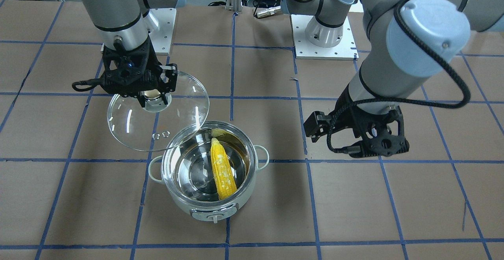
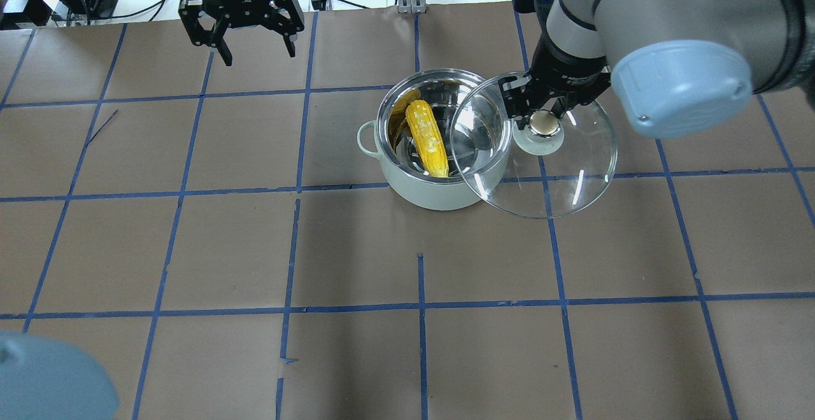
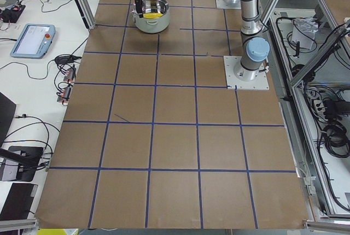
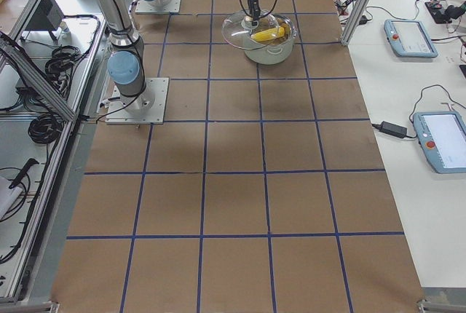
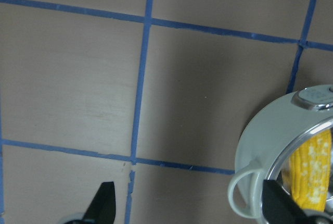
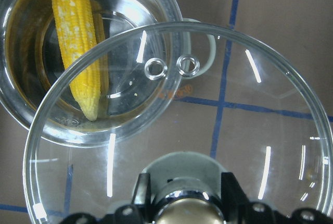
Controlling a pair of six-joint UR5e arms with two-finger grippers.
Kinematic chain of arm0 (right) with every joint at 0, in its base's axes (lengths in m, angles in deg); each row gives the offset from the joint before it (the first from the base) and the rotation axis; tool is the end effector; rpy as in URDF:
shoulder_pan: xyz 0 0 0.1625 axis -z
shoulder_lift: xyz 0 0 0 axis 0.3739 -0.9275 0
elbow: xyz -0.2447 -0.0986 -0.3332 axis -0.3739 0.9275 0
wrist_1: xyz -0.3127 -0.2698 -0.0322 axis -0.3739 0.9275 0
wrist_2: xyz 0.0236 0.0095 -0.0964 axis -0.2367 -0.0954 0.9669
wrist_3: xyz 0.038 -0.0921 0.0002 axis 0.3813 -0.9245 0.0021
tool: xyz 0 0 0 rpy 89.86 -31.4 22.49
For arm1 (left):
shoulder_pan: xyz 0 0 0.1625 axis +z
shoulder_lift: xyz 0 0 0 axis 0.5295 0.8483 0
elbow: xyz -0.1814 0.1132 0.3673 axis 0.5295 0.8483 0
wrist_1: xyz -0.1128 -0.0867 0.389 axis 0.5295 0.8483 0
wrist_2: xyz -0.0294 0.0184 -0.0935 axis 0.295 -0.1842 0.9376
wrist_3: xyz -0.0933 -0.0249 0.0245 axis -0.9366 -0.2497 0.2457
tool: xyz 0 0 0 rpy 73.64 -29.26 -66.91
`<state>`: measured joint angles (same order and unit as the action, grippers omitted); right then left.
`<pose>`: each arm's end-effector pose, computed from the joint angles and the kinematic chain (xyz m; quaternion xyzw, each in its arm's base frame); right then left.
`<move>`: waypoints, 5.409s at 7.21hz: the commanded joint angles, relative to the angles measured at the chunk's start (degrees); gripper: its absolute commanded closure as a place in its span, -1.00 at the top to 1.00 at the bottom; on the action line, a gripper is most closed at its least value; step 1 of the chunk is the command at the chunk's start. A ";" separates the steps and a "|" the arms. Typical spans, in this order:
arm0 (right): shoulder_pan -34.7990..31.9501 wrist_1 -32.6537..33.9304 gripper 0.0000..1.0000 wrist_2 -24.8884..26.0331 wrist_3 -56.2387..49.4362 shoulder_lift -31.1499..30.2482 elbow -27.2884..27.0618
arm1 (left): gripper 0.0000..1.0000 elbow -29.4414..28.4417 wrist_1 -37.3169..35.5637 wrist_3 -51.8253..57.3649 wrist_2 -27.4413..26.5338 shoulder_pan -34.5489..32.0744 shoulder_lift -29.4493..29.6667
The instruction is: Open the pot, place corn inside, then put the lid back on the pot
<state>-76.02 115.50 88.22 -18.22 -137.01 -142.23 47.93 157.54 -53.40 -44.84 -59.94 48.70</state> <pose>0.2077 -0.5054 0.4289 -0.0840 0.9952 -0.0473 0.0140 -0.1542 -0.6137 0.4629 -0.0567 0.9976 0.0395 0.0017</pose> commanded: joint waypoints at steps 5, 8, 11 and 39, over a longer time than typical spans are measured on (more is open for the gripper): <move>-6.88 3.66 -0.23 0.08 1.16 12.77 8.91 | 1.00 9.82 -4.75 15.17 1.01 6.83 -11.88; -8.37 8.23 -0.23 0.25 3.54 16.03 9.96 | 1.00 11.31 -4.05 15.25 1.10 6.48 -16.20; -8.38 8.05 -0.23 0.43 3.54 17.62 12.34 | 1.00 14.39 -4.13 15.43 1.98 6.48 -17.60; 10.34 -14.09 0.94 -2.65 -9.03 -6.22 6.53 | 1.00 20.02 -7.74 12.71 3.74 6.57 -19.54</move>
<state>-67.27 102.17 86.09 -26.00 -135.26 -127.41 67.87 149.80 -40.72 -41.17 -53.31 29.16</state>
